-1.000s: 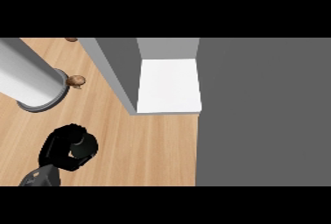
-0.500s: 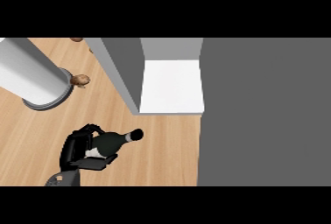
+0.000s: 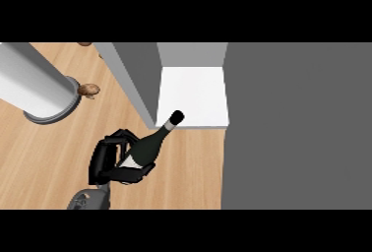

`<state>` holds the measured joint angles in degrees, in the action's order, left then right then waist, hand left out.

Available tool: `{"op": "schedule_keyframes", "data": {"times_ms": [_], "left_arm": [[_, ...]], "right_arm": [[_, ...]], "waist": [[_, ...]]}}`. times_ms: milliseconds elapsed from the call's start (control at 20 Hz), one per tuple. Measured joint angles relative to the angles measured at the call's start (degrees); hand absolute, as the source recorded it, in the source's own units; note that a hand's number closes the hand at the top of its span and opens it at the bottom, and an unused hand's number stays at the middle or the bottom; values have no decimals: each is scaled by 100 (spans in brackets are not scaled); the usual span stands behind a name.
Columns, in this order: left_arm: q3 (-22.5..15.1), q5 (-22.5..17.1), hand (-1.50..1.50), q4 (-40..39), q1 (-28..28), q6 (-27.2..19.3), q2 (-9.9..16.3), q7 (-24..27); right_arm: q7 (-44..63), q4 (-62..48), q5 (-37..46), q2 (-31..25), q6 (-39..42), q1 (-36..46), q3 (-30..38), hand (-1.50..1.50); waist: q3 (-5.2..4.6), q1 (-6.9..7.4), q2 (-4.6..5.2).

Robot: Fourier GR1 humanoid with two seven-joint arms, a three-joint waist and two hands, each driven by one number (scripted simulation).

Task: Pick up the wine, place it into the cabinet and close the cabinet

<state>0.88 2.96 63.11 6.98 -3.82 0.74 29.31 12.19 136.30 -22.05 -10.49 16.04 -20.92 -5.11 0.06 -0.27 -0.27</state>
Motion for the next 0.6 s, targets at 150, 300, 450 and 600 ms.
{"op": "schedule_keyframes", "data": {"times_ms": [150, 300, 450, 600], "left_arm": [[-315, -50, 150, 374, 79, -293, -37, -527], [-608, -44, 150, 479, 352, -666, -56, -971], [-981, 51, 150, 458, 624, -1078, -64, -1325], [-1245, 218, 150, 208, 1054, -1460, -69, -1605]], "right_arm": [[-23, 15, 19, 60, -39, -31, -79, -150], [-86, 20, 10, 3, 45, -94, 69, -150], [-126, -6, 15, 12, 110, -90, 94, -150], [-270, -42, 16, 20, 228, -182, 198, -150]], "waist": [[-3, -10, 3], [-4, -36, 8], [-5, -43, 13], [-5, -62, 18]]}}
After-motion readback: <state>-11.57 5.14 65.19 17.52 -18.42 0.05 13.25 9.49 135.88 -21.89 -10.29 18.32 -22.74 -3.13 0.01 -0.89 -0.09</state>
